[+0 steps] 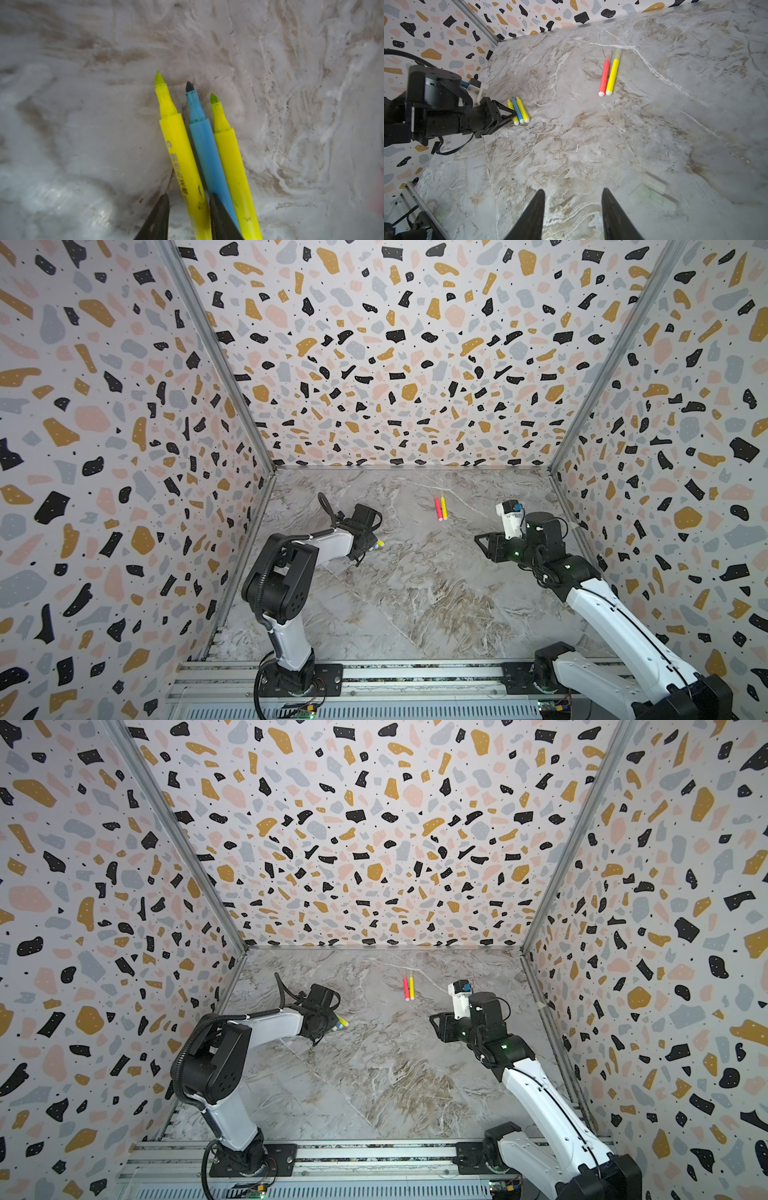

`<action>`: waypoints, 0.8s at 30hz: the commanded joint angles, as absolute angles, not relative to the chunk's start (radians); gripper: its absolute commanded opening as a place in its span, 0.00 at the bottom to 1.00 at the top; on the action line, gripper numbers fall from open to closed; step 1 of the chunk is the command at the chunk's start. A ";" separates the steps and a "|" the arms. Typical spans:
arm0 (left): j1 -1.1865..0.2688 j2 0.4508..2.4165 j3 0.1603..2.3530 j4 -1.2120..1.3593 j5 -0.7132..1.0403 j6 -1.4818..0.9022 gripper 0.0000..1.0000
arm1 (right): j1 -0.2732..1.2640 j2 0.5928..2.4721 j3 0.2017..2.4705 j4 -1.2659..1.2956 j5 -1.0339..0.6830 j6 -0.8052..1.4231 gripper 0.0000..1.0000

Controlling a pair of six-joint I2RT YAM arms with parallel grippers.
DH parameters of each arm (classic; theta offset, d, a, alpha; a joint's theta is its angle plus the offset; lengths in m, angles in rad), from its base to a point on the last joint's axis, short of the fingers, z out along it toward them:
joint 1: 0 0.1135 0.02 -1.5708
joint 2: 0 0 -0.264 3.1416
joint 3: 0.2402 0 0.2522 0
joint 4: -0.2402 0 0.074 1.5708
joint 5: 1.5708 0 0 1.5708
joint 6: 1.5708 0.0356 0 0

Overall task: Insert the pens into the pen caps
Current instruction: 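Lower the left gripper and grasp a yellow highlighter from the bundle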

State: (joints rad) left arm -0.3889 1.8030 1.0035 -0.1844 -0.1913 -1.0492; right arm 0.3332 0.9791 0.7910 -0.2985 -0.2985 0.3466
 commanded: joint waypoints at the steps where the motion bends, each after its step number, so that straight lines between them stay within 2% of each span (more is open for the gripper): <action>1: -0.384 1.787 0.970 -0.210 -0.185 -1.089 0.34 | 0.325 0.969 0.795 -0.296 -0.301 0.344 0.45; 11: -0.384 1.735 0.895 -0.233 -0.227 -1.168 0.28 | 0.318 0.962 0.809 -0.305 -0.304 0.355 0.45; 17: -0.384 1.773 0.907 -0.218 -0.178 -1.153 0.25 | 0.314 0.964 0.811 -0.309 -0.304 0.359 0.45; 24: -0.385 1.803 0.875 -0.172 -0.130 -1.159 0.12 | 0.306 0.967 0.810 -0.309 -0.303 0.365 0.45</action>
State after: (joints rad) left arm -0.3878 1.7508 0.9165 -0.1314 -0.1860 -1.1473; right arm 0.3111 0.9787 0.7910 -0.2996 -0.3023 0.3580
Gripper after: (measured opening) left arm 0.138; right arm 0.454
